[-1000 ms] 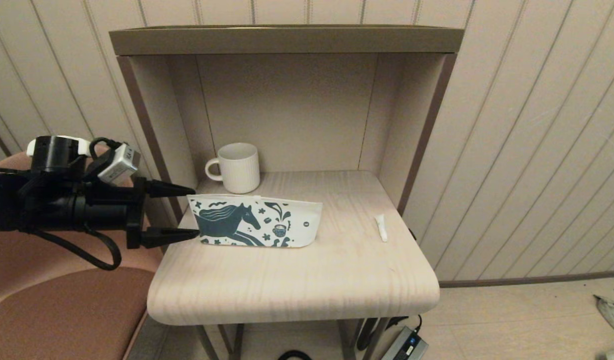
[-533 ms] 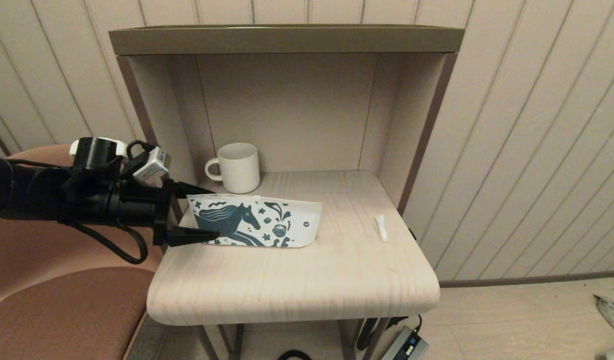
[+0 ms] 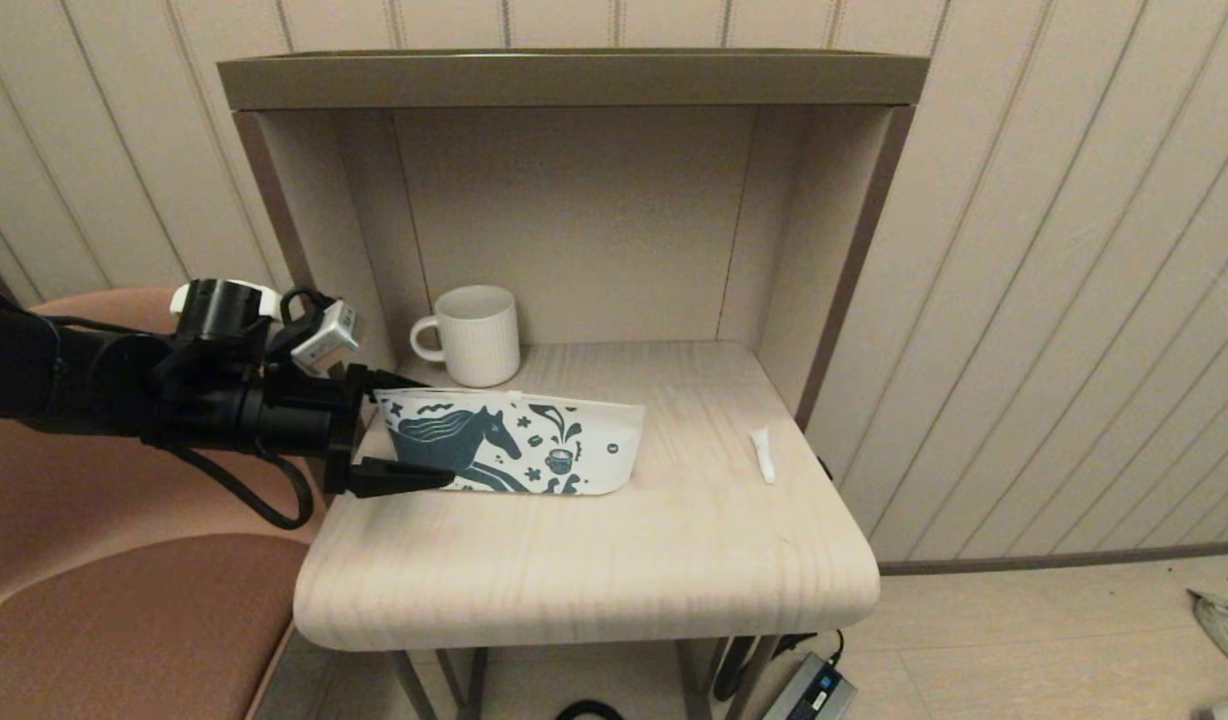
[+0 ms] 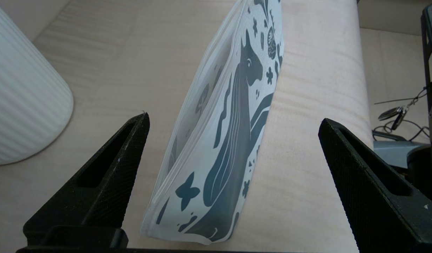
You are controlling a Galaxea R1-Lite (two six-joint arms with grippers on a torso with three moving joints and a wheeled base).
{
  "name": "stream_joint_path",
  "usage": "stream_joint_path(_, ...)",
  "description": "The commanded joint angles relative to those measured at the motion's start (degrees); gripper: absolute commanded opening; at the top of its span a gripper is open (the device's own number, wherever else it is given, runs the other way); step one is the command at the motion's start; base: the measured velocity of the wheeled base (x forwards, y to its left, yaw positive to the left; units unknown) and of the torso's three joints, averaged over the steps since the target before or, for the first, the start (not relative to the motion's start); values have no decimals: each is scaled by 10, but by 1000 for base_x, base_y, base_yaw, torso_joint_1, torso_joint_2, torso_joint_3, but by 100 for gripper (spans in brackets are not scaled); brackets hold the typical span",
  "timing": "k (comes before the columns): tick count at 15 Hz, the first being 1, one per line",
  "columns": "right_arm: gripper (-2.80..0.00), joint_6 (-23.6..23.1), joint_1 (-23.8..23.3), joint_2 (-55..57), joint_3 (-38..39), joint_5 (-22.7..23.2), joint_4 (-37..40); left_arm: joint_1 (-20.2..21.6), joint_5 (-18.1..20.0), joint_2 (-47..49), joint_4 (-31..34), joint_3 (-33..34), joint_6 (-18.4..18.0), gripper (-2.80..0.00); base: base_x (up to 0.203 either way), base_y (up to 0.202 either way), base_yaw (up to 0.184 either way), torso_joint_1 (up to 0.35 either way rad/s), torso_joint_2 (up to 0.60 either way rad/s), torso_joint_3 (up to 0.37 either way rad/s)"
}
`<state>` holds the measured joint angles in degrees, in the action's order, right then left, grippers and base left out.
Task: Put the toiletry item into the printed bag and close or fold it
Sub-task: Pick up the storage bag
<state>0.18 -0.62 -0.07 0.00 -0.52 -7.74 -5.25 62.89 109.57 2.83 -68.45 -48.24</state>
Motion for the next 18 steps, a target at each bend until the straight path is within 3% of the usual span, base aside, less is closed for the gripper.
stream_joint_path(1,-280,0,0,1,0,0,-1,-2,4,1,0,-4,-2,0,0,0,0,0,0,0)
stream_joint_path(2,-280,0,0,1,0,0,-1,-2,4,1,0,-6,-2,-280,0,0,0,0,0,0)
stream_joint_path(13,-280,0,0,1,0,0,-1,-1,6,-1,2,-2,-2,-280,0,0,0,0,0,0)
stream_joint_path(15,-280,0,0,1,0,0,-1,-2,5,-11,33,-5,0,-280,0,0,0,0,0,0)
stream_joint_path(18,-280,0,0,1,0,0,-1,-19,3,-56,130,-25,12,-280,0,0,0,0,0,0)
